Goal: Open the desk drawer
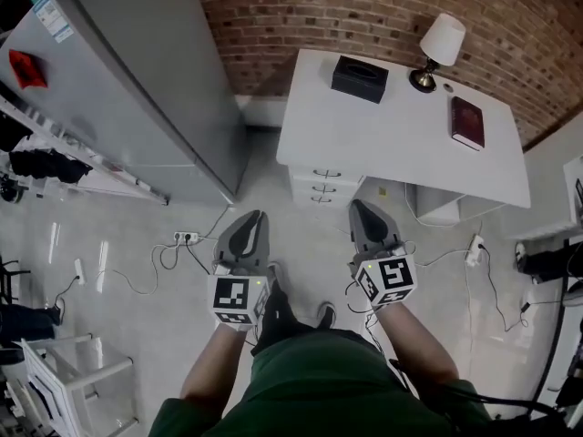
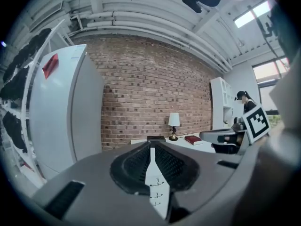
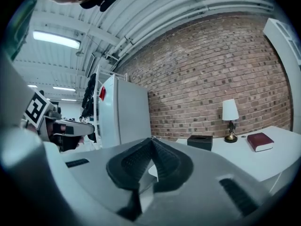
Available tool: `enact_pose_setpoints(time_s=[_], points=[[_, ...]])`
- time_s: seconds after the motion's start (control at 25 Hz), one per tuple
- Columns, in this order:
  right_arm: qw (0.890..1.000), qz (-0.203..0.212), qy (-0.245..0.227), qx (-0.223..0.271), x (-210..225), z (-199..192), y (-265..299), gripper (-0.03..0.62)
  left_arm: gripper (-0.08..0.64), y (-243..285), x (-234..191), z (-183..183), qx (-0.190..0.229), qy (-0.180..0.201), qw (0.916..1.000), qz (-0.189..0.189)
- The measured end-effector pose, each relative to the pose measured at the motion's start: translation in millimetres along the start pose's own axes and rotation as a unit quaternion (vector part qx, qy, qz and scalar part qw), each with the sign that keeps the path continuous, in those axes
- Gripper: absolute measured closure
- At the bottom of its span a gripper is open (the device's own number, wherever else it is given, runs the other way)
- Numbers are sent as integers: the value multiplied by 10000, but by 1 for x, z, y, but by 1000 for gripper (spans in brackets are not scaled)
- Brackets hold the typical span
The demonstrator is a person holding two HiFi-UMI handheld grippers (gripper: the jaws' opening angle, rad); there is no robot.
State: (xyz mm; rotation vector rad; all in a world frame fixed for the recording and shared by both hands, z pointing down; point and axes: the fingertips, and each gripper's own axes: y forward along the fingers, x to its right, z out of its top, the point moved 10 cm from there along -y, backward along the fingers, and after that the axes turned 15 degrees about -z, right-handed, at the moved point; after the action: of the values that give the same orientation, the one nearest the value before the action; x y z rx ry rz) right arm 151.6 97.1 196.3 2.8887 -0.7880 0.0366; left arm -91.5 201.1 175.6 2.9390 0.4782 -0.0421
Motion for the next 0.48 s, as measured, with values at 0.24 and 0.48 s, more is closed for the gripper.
enact_pose_setpoints(time_s=[0.24, 0.48], points=[[9987, -488, -73, -147, -20, -4, 53, 591, 535, 42, -67, -4, -117, -69, 9983, -570], [9936, -1094, -62, -269, -41, -11, 89, 592, 535, 75, -122, -8, -404, -139, 9923, -1159]])
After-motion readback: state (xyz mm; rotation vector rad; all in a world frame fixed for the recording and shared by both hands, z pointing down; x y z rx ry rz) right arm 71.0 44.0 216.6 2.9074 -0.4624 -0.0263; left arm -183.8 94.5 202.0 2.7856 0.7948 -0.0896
